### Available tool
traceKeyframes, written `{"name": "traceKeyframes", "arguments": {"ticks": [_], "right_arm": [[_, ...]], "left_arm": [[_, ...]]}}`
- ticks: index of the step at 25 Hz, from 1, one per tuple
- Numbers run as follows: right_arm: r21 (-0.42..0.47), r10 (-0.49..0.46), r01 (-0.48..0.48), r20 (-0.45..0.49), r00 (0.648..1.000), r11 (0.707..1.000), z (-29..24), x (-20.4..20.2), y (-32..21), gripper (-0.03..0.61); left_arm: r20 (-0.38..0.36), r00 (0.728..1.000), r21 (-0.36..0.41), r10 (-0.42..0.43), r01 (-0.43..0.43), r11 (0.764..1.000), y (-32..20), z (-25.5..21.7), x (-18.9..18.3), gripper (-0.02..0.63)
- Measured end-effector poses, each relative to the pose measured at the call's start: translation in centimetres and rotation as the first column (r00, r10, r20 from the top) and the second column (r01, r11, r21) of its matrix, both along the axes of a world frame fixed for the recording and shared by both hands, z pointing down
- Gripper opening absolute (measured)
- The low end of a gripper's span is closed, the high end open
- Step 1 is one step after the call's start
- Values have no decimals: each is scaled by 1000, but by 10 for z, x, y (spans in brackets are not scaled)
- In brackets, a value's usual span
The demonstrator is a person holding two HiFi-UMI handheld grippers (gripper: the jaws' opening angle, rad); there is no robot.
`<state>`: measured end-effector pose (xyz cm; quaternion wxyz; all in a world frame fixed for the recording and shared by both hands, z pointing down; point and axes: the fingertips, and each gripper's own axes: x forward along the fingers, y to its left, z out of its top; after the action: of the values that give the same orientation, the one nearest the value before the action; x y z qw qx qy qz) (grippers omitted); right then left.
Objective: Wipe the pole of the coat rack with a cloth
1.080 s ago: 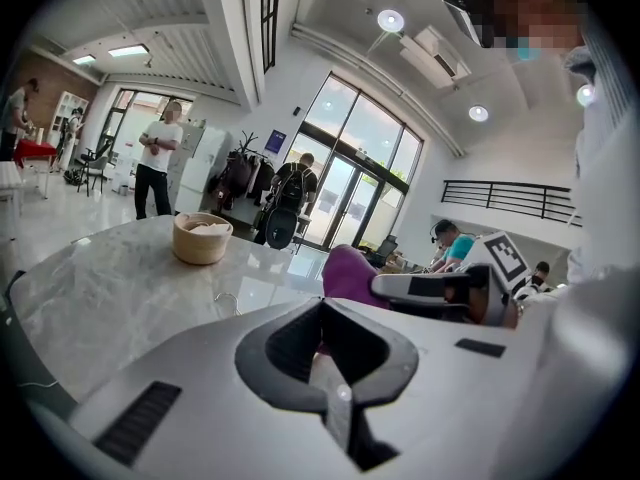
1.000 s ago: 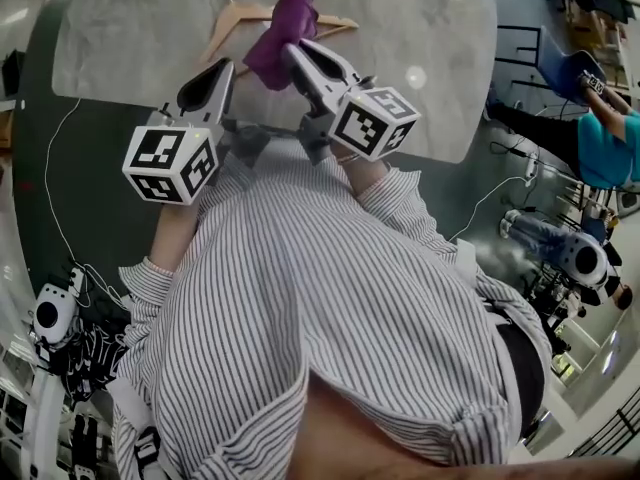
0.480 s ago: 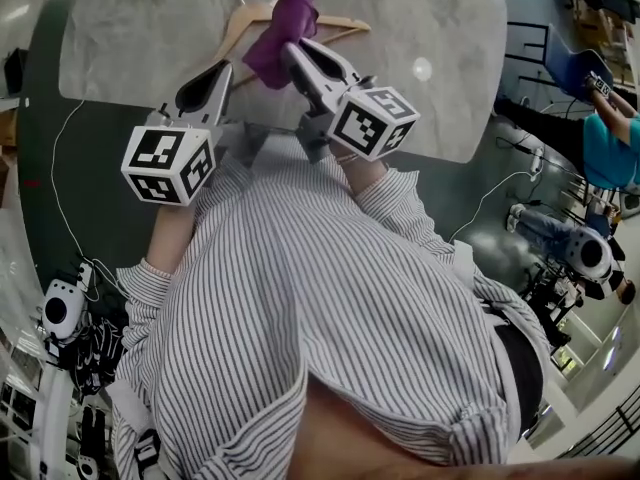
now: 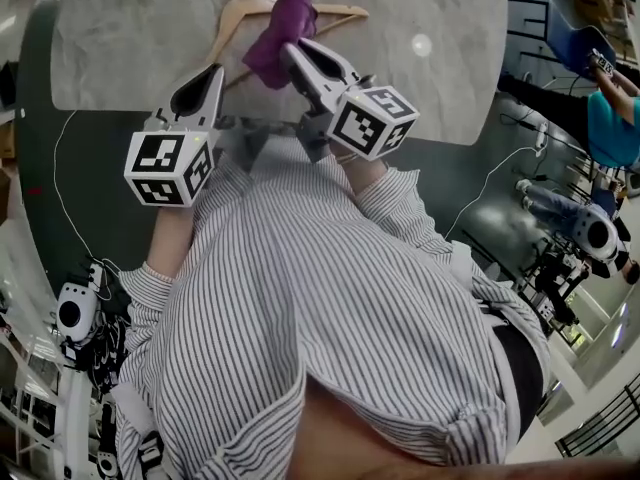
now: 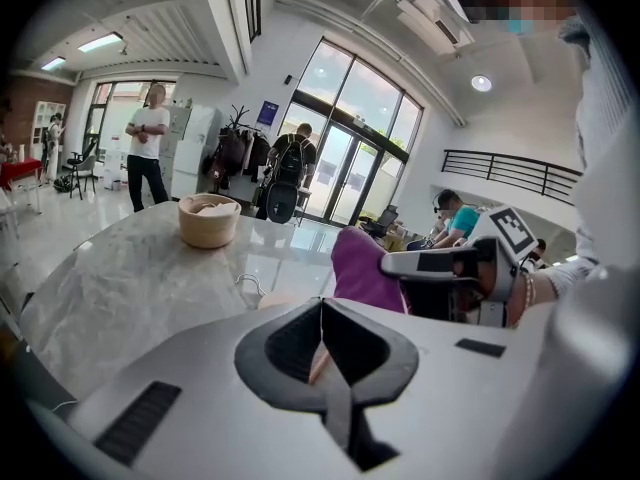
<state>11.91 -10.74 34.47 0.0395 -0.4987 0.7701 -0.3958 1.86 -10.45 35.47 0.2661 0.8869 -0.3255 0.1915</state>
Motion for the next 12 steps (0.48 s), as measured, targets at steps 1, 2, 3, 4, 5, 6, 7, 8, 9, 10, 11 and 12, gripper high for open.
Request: {"name": "traceKeyframes", "arguments": {"ticks": [1,2,3,4,5,6,7,8,9,10,11,12], "right_arm": [[-6,4,-4,-2,1000,1000,3,1,1,55],[-13,10,-10,-4,1000,1000,5,3,2,55],[-20,16,-16,-6,1000,1000,8,4,4,55],[-27,23,-23,-8,1000,999,10,6,4,55],[-32,30,-30,-9,1000,999,12,7,5,55],[-37,36,-36,-11,999,999,12,8,5,55],[-40,40,-41,-13,999,998,13,8,5,55],[-41,42,-43,-16,999,998,12,9,5,55],[-42,43,-43,-19,999,998,12,10,5,55],[-42,43,-44,-24,999,998,12,10,6,55],[-42,44,-45,-31,999,998,12,10,6,55],[-43,47,-49,-38,998,998,14,10,7,55]], "left_arm": [[4,1000,-3,-3,3,1000,-1,3,-1,12],[10,1000,-7,-3,3,1000,-2,6,-1,12],[19,1000,-10,0,0,1000,-3,9,-1,12],[27,1000,-12,3,-3,1000,-3,12,-1,12],[34,999,-12,5,-5,1000,-5,13,-1,12],[38,999,-12,6,-6,1000,-6,14,-2,12],[40,999,-13,6,-5,1000,-7,15,-2,12],[40,999,-15,5,-4,1000,-8,15,-2,12],[42,999,-17,5,-4,1000,-8,15,-2,12],[46,999,-18,7,-6,1000,-8,16,-1,12],[51,999,-19,12,-11,1000,-8,17,-1,13],[56,998,-20,19,-18,1000,-7,19,-1,14]]}}
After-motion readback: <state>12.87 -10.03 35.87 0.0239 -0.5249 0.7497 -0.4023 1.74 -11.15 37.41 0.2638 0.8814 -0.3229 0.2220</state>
